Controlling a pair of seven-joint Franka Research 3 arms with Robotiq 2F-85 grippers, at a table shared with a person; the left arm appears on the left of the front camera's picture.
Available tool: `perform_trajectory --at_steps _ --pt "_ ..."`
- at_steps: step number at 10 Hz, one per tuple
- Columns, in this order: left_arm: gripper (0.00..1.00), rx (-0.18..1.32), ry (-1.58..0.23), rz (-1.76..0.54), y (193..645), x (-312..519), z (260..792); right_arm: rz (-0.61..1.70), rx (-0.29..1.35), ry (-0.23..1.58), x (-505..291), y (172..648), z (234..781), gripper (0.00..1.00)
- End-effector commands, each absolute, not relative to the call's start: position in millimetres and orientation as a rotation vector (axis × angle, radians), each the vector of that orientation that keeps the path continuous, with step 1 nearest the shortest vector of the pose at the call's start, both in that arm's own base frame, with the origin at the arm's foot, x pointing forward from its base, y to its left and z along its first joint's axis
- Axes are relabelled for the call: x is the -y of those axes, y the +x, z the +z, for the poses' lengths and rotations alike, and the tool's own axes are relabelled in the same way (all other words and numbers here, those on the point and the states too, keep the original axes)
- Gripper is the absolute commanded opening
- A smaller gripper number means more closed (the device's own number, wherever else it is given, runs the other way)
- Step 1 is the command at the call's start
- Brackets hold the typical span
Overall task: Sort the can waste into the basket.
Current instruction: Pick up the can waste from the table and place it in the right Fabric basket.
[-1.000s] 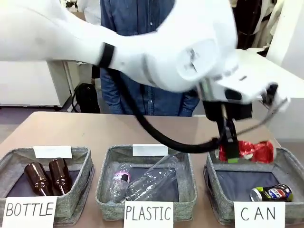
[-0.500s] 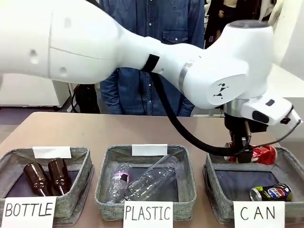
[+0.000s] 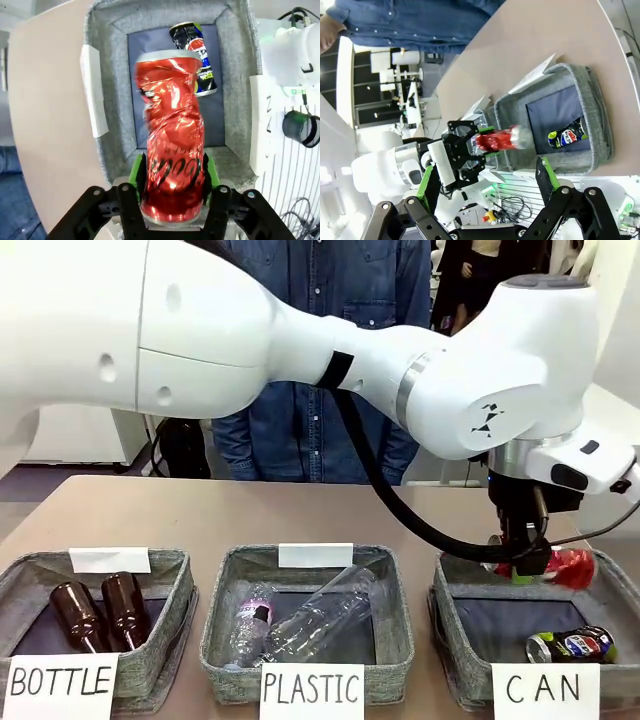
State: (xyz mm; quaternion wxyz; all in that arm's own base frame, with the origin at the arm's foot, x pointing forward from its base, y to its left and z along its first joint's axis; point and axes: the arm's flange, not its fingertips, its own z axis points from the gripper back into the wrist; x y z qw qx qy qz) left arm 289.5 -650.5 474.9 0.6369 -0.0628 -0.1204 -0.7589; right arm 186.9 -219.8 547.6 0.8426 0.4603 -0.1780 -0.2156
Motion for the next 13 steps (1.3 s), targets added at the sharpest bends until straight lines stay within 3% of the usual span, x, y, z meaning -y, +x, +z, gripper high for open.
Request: perform_trajectory --at_steps 1,8,13 --pt "1.0 0.293 -0.11 -1.733 287.3 650.9 475.9 -0.443 0.38 0.981 220.0 186.0 548.4 1.0" --pt "1.0 0.257 -0.22 -1.691 294.8 612.7 497.6 -0.443 0.38 0.981 220.0 186.0 548.4 1.0" --pt "1.0 0.44 -0.429 -1.271 305.3 412.6 543.1 -0.331 0.271 0.848 140.9 259.5 533.0 1.0"
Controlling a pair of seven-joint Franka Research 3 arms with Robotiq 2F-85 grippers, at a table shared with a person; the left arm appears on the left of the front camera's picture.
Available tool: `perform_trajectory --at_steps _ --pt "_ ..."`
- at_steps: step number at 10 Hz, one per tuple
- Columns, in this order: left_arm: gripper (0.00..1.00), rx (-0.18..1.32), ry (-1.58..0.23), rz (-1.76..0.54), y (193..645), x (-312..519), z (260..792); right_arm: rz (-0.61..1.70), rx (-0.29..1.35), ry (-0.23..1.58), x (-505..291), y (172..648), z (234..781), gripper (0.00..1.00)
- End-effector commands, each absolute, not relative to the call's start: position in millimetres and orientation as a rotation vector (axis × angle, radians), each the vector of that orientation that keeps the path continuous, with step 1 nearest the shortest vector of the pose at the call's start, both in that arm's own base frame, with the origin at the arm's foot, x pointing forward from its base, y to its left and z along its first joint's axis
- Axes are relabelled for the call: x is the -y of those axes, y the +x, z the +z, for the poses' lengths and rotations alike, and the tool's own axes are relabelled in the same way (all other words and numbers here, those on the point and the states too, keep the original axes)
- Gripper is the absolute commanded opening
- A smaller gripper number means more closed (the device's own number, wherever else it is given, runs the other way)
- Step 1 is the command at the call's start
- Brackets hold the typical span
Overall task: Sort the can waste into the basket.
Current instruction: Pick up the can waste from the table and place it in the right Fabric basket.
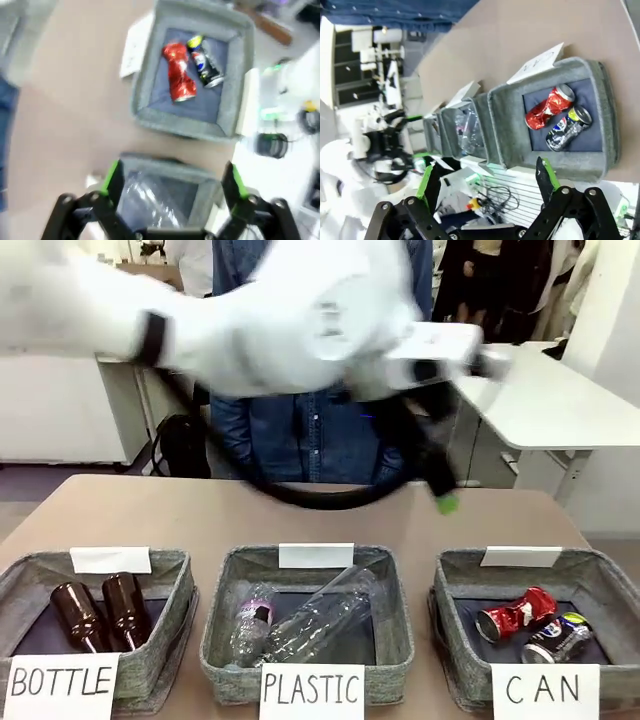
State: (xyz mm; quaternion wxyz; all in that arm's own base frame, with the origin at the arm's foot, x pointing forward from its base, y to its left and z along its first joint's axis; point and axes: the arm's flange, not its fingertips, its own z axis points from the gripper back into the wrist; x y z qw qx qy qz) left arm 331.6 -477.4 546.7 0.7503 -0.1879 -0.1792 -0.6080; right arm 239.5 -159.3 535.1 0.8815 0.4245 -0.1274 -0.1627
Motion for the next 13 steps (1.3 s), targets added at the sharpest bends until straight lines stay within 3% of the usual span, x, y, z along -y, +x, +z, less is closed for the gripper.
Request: perform_trajectory --at_steps 1,4,6,8,10,11,12,13 --pt "1.0 0.421 -0.459 -1.199 314.2 378.2 548.8 -0.283 0.255 0.843 117.0 272.0 530.1 1.0" --pt "1.0 0.236 -0.685 -0.867 355.0 253.4 545.1 -0.078 0.161 0.868 16.3 310.3 498.4 1.0" --pt "1.0 0.166 -0.825 -0.732 352.4 183.6 527.8 -0.006 0.096 0.939 -44.9 327.1 479.7 1.0" --pt "1.0 0.262 -1.095 -0.624 328.8 118.6 507.8 -0.023 0.054 1.132 -83.1 337.9 475.5 1.0" --pt "1.0 0.467 -1.269 -0.495 288.1 58.5 470.6 -0.102 -0.101 1.379 -87.4 351.3 482.0 1.0" --pt "1.0 0.5 -1.306 -0.462 276.4 43.2 454.1 -0.145 -0.062 1.396 -82.6 359.2 482.3 1.0" --pt "1.0 0.35 -1.2 -0.55 315.6 77.9 491.2 -0.061 -0.04 1.243 -95.2 338.8 479.1 1.0" --pt "1.0 0.35 -1.2 -0.55 315.6 77.9 491.2 -0.061 -0.04 1.243 -95.2 338.8 479.1 1.0"
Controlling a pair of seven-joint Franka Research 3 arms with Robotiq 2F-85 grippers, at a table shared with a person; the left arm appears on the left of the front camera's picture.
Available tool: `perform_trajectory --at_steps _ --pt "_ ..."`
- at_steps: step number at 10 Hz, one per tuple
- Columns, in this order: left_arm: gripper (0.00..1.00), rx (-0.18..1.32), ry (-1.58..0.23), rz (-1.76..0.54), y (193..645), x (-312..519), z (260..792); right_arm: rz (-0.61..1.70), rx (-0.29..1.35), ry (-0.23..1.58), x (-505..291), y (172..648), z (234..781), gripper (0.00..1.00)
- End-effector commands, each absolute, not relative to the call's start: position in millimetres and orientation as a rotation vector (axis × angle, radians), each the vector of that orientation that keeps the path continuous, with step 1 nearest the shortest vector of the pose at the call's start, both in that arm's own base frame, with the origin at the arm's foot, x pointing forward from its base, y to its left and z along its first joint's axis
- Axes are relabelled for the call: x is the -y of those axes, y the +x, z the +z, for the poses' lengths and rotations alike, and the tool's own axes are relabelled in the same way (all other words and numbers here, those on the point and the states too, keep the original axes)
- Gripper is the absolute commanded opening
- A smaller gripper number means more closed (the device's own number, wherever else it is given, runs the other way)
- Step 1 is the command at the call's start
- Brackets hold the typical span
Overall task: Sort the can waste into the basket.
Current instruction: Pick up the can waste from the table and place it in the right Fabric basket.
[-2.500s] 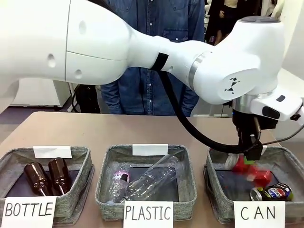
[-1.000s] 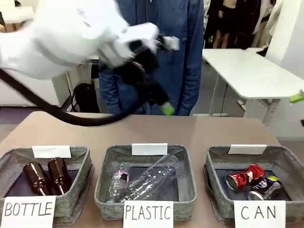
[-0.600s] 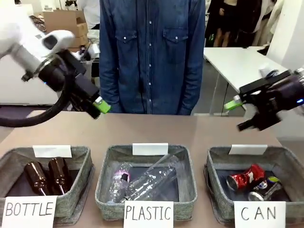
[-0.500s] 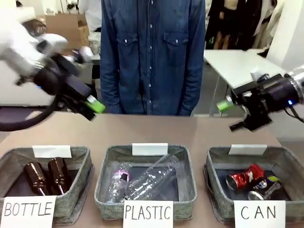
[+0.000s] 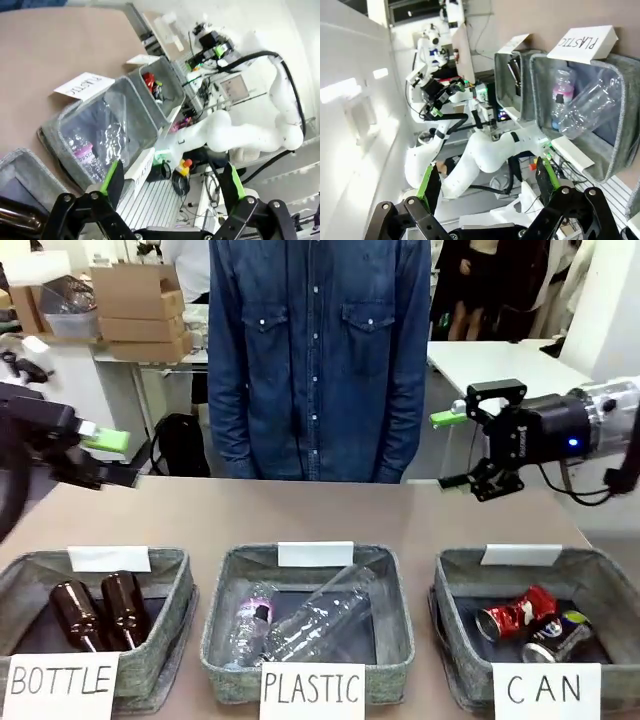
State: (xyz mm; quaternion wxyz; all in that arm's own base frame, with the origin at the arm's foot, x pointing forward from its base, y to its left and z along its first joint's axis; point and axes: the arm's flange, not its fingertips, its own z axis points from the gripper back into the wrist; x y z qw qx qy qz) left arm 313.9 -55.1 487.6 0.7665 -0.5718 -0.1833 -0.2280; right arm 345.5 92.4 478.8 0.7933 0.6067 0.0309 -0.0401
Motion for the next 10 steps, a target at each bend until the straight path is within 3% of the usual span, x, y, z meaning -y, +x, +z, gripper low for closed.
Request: perform_trajectory --at_steps 1,10 --pt "1.0 0.35 -1.2 -0.55 315.6 77.9 491.2 -0.061 -0.04 1.243 -95.2 338.8 479.1 1.0" --pt "1.0 0.35 -1.2 -0.55 315.6 77.9 491.2 -0.061 -0.04 1.243 -95.2 338.8 479.1 1.0"
